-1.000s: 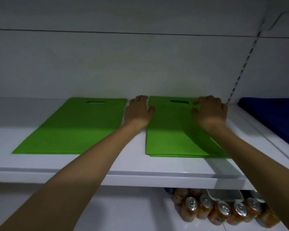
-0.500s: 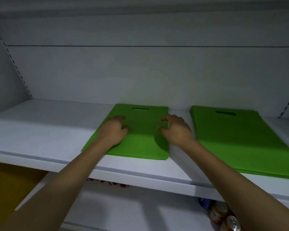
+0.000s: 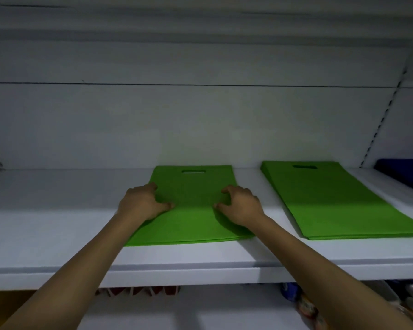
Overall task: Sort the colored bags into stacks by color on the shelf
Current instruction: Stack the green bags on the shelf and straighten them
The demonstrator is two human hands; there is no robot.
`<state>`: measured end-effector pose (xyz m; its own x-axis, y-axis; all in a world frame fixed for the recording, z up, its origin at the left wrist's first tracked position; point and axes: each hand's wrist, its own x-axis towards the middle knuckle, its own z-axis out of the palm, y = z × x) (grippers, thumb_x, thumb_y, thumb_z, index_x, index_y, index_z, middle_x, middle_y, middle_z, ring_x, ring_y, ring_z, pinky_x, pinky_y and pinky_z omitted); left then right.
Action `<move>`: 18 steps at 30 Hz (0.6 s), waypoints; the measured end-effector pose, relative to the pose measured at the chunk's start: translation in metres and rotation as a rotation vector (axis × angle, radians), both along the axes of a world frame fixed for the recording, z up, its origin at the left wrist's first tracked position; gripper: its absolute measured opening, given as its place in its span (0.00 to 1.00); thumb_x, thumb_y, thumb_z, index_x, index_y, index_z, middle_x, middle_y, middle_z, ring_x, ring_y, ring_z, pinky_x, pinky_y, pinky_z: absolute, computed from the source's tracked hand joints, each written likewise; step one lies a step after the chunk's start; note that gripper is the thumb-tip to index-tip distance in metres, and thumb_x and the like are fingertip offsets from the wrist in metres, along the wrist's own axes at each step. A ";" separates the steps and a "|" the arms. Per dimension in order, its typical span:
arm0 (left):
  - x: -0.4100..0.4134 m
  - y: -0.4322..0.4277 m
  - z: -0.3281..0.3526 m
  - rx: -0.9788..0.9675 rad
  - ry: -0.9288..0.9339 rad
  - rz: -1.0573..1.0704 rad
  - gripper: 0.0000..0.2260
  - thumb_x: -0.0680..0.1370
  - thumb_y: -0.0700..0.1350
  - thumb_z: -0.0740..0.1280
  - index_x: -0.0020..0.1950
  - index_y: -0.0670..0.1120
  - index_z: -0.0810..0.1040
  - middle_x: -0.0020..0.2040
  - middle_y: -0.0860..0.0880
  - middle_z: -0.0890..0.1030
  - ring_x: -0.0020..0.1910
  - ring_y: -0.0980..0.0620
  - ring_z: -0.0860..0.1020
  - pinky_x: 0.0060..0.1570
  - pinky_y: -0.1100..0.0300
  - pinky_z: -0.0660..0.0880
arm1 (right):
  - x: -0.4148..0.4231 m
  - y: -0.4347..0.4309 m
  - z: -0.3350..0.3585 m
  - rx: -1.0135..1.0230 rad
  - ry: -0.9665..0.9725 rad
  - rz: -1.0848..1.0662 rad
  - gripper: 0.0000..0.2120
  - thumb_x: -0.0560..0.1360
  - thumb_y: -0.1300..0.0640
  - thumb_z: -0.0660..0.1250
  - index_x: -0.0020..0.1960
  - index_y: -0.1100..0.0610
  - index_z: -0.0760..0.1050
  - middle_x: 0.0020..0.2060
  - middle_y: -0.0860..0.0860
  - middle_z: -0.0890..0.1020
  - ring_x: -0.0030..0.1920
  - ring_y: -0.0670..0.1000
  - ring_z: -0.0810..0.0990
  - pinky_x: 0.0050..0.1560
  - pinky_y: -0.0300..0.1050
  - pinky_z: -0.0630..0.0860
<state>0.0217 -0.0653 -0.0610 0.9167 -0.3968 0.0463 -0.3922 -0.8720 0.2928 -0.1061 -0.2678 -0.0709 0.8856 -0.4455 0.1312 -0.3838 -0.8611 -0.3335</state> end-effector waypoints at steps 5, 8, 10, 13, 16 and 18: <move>-0.004 0.001 0.000 -0.037 -0.061 -0.022 0.34 0.71 0.62 0.71 0.72 0.49 0.67 0.65 0.44 0.75 0.63 0.44 0.73 0.56 0.56 0.73 | -0.003 0.006 -0.001 -0.042 0.033 -0.069 0.27 0.77 0.41 0.62 0.69 0.55 0.68 0.63 0.56 0.75 0.64 0.58 0.71 0.61 0.49 0.68; -0.008 0.001 0.000 -0.104 -0.103 -0.055 0.33 0.71 0.57 0.72 0.73 0.48 0.67 0.68 0.44 0.72 0.65 0.43 0.70 0.59 0.56 0.70 | -0.004 0.008 -0.002 -0.055 0.039 -0.068 0.25 0.77 0.41 0.61 0.67 0.56 0.70 0.62 0.56 0.77 0.64 0.57 0.72 0.60 0.49 0.68; -0.007 0.000 0.000 -0.219 -0.114 -0.079 0.32 0.71 0.49 0.74 0.73 0.47 0.67 0.70 0.43 0.68 0.67 0.41 0.67 0.62 0.56 0.66 | -0.006 0.010 -0.005 -0.080 0.028 -0.067 0.24 0.78 0.41 0.59 0.66 0.56 0.71 0.61 0.57 0.77 0.63 0.57 0.72 0.60 0.49 0.68; 0.001 0.001 -0.002 -0.489 -0.023 -0.025 0.31 0.69 0.40 0.74 0.71 0.46 0.70 0.69 0.40 0.68 0.65 0.40 0.69 0.63 0.56 0.68 | -0.007 0.011 -0.010 -0.111 -0.004 -0.061 0.24 0.78 0.40 0.58 0.65 0.56 0.72 0.61 0.56 0.77 0.62 0.57 0.73 0.60 0.48 0.68; 0.008 0.006 -0.004 -0.685 0.136 0.095 0.32 0.70 0.39 0.74 0.72 0.45 0.67 0.67 0.39 0.71 0.62 0.41 0.74 0.55 0.56 0.73 | -0.008 0.012 -0.012 -0.139 -0.027 -0.045 0.23 0.78 0.41 0.57 0.64 0.56 0.73 0.60 0.56 0.77 0.62 0.57 0.73 0.60 0.48 0.68; 0.012 0.008 -0.006 -0.724 0.237 0.140 0.35 0.71 0.39 0.74 0.74 0.43 0.62 0.67 0.39 0.72 0.62 0.41 0.75 0.54 0.57 0.72 | -0.007 0.013 -0.013 -0.157 -0.032 -0.033 0.22 0.78 0.41 0.57 0.63 0.56 0.74 0.59 0.56 0.78 0.61 0.57 0.73 0.59 0.48 0.68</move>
<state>0.0336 -0.0571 -0.0667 0.9739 -0.2220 0.0463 -0.1482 -0.4685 0.8710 -0.1133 -0.2550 -0.0838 0.8650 -0.4463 0.2293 -0.4041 -0.8906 -0.2087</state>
